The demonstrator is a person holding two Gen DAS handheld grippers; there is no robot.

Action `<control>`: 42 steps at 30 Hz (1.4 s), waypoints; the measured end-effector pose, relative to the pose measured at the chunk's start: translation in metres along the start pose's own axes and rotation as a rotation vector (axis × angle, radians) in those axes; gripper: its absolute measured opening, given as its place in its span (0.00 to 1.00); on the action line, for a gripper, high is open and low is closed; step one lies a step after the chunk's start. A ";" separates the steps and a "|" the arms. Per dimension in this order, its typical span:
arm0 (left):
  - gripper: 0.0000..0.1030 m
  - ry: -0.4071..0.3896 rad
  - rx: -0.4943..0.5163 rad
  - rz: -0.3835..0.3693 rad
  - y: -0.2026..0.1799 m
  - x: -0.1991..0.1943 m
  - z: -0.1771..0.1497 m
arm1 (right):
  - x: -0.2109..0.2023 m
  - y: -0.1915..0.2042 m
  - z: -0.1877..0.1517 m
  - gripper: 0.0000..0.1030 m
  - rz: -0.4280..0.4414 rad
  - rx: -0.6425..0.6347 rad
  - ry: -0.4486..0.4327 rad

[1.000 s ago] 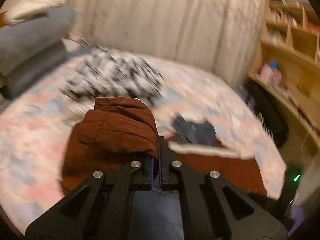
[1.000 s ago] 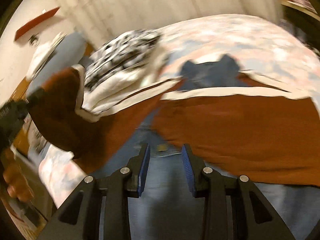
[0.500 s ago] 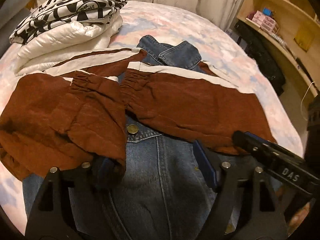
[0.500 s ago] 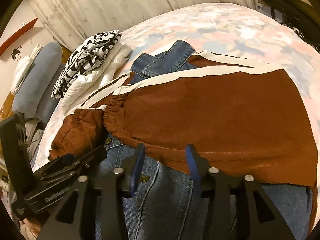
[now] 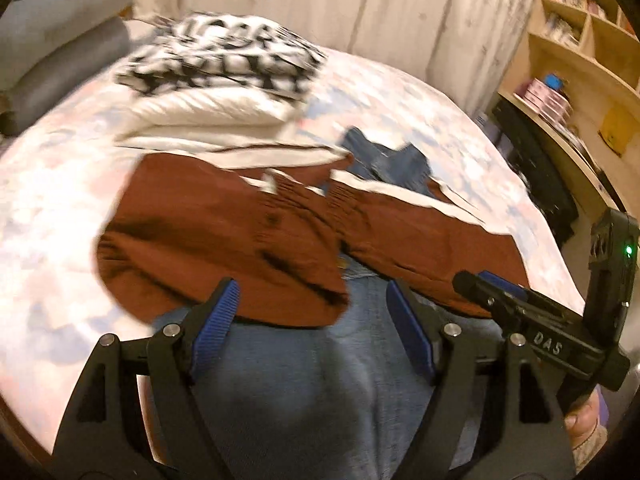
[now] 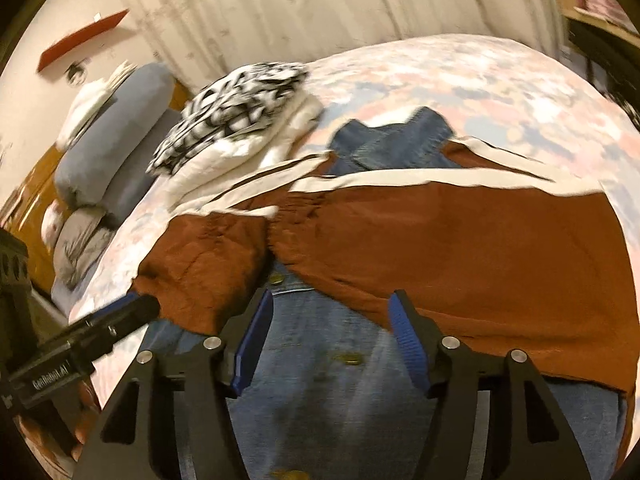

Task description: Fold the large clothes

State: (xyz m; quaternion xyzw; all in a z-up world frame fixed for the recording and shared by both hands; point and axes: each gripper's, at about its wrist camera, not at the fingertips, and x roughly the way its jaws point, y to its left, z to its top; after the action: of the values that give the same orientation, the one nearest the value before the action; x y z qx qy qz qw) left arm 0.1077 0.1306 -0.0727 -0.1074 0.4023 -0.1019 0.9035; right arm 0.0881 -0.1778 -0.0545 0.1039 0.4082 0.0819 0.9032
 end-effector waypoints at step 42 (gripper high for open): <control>0.72 -0.053 -0.157 0.068 0.092 -0.027 -0.014 | -0.042 0.041 0.093 0.13 -0.086 -0.072 -0.248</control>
State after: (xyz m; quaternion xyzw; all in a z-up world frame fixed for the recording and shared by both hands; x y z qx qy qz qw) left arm 0.0885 0.2248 -0.0878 -0.1666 0.3885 -0.0364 0.9055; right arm 0.1284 -0.1595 0.0460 0.0632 0.2944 0.0440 0.9526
